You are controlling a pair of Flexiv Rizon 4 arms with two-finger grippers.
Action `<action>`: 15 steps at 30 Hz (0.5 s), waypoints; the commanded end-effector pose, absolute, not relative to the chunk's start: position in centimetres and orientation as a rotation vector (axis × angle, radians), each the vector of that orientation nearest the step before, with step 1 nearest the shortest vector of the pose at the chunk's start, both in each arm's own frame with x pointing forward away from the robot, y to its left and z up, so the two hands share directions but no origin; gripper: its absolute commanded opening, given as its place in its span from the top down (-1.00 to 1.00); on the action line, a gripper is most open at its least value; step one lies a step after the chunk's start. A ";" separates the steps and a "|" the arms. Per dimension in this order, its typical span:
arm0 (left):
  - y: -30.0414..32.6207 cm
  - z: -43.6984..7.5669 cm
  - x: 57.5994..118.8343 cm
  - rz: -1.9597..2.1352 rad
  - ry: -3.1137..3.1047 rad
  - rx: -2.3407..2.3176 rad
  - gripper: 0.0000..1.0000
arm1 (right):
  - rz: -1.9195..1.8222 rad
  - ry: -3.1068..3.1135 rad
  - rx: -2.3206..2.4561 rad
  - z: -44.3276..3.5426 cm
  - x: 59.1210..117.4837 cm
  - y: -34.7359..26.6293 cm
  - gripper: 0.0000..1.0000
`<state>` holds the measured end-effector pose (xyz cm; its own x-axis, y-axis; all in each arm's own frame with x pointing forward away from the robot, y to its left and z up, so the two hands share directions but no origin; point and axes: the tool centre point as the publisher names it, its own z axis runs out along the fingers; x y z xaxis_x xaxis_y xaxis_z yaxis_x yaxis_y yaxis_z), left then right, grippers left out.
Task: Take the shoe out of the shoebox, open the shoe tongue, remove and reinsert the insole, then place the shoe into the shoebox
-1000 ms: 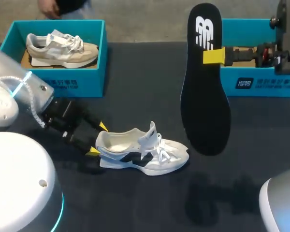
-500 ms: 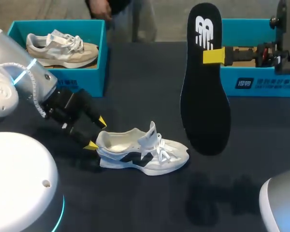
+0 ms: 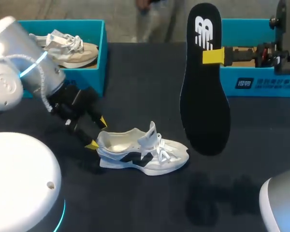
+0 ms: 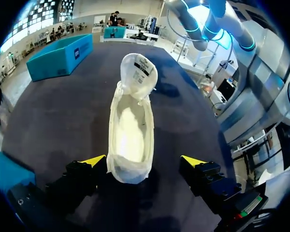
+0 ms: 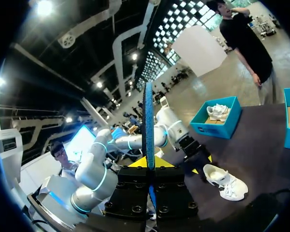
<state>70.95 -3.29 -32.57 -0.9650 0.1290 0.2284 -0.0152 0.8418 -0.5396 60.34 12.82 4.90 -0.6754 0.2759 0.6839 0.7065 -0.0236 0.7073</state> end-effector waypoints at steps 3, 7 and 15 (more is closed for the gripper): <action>-3.5 -30.9 71.0 0.553 -2.811 -0.065 -1.00 | -1.751 -1.917 -1.038 5.0 60.1 13.4 1.00; -3.1 -30.3 70.6 0.471 -2.830 -0.048 -1.00 | -1.751 -1.917 -1.038 5.0 60.1 13.4 1.00; -2.9 -29.1 69.9 0.181 -2.883 0.050 -1.00 | -1.751 -1.917 -1.038 5.0 60.1 13.4 1.00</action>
<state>70.46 -2.48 -30.03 -0.9621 -0.0027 0.2727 -0.0740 0.9650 -0.2515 60.32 12.82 4.88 -0.6755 0.2761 0.6837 0.7063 -0.0240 0.7075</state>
